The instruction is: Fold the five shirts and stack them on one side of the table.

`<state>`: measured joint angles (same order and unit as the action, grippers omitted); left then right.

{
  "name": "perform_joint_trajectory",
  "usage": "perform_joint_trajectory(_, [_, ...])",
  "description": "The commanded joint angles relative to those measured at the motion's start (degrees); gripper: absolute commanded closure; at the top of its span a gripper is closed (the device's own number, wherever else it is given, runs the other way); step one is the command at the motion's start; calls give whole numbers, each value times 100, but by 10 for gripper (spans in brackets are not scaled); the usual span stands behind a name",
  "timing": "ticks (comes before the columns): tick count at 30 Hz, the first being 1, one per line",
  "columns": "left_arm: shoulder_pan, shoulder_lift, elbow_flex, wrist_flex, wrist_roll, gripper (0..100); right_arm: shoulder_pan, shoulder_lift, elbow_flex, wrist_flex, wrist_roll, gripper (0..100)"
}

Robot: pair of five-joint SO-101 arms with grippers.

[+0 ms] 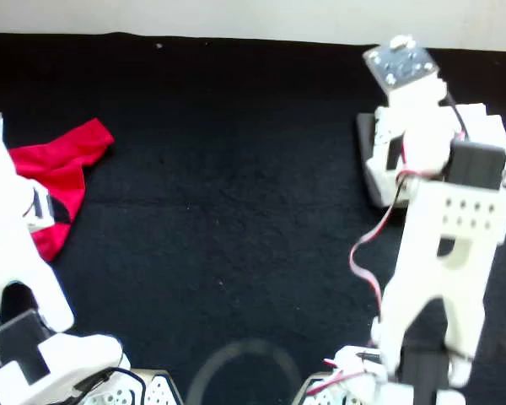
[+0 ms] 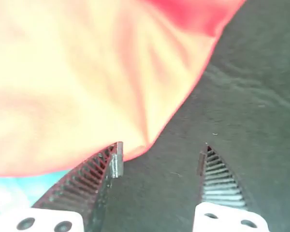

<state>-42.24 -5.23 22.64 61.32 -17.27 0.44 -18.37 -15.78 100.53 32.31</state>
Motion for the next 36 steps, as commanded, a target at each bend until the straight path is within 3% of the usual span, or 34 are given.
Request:
perform_joint_trajectory(1, [-224, 356, -66, -352, -105, 742, -145, -919, 593, 48, 62, 835])
perform_joint_trajectory(9, [-207, 1068, -101, -800, -105, 763, -127, -2167, 2097, 40, 62, 835])
perform_joint_trajectory(13, [-4, 1068, -92, -791, -97, 1000, -127, -2563, 2826, 31, 53, 835])
perform_joint_trajectory(20, [664, 945, -92, -782, -62, 991, -119, -3292, 4013, 22, 44, 835])
perform_joint_trajectory(26, [1675, -180, -207, 18, 264, 991, 136, -4040, 5525, -743, 44, 835])
perform_joint_trajectory(36, [4312, -2352, -470, 1310, 659, 991, 1279, -4971, 7679, -2193, 53, 835])
